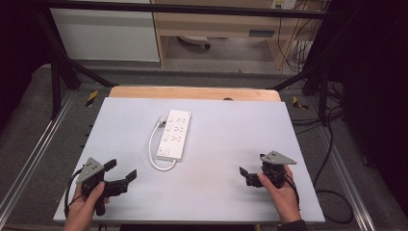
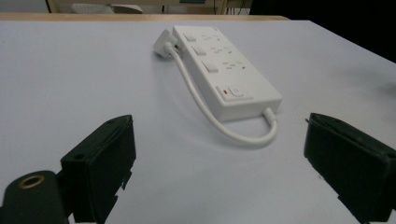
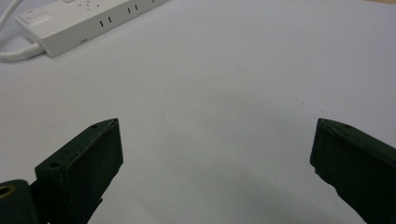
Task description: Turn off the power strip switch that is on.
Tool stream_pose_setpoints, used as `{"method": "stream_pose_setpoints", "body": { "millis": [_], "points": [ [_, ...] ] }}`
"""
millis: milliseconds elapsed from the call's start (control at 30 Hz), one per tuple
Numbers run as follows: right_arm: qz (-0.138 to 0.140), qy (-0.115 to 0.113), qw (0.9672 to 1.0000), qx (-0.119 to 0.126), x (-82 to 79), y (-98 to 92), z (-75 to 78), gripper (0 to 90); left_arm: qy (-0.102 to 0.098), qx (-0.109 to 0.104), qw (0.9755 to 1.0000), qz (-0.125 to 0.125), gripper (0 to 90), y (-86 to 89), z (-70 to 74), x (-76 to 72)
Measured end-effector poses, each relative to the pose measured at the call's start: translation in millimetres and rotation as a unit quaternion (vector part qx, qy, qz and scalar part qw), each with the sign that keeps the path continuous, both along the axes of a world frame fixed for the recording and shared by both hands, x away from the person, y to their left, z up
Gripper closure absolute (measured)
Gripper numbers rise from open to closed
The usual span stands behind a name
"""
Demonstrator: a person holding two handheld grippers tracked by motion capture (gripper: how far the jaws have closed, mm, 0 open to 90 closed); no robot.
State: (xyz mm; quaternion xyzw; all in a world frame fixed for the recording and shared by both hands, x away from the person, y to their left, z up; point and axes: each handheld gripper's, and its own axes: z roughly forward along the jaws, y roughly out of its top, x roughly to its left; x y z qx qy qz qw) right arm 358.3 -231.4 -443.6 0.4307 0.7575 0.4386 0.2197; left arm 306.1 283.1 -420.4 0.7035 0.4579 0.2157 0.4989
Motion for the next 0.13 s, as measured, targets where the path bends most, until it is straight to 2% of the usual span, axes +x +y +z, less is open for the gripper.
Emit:
{"method": "stream_pose_setpoints", "body": {
  "millis": [67, 133],
  "points": [
    [-0.006, 0.001, 1.0000, -0.004, 0.9, -0.1, -0.7, 3.1, 0.012, -0.003, 0.9999, 0.003, 8.3, 2.0, -2.0, -2.9],
    [-0.020, 0.002, 0.9996, -0.021, 3.6, -1.8, -2.8, 3.3, 0.015, -0.014, 0.9998, 0.008, 8.4, 3.8, -2.2, -3.2]
  ]
}}
